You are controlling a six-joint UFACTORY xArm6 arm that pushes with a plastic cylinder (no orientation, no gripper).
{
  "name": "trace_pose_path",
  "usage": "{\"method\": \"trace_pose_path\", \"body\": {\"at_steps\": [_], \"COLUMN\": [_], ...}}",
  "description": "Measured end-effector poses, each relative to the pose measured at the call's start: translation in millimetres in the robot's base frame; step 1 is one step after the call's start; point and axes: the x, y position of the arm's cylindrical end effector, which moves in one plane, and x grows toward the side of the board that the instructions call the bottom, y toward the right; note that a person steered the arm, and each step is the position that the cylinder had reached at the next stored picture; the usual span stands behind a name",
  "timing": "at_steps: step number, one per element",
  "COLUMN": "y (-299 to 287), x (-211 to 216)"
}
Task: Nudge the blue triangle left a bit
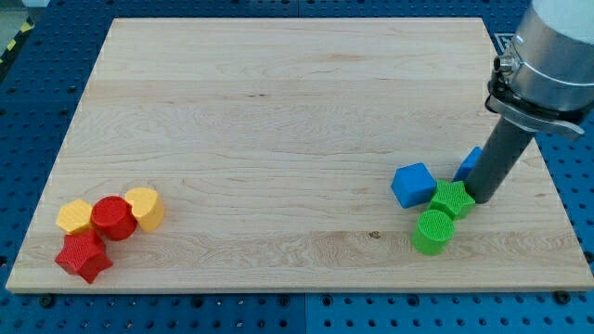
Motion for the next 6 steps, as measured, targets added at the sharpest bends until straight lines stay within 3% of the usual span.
{"method": "trace_pose_path", "body": {"at_steps": [2, 3, 6], "y": [41.1, 41.1, 18.1], "x": [21.2, -9.1, -38.1]}}
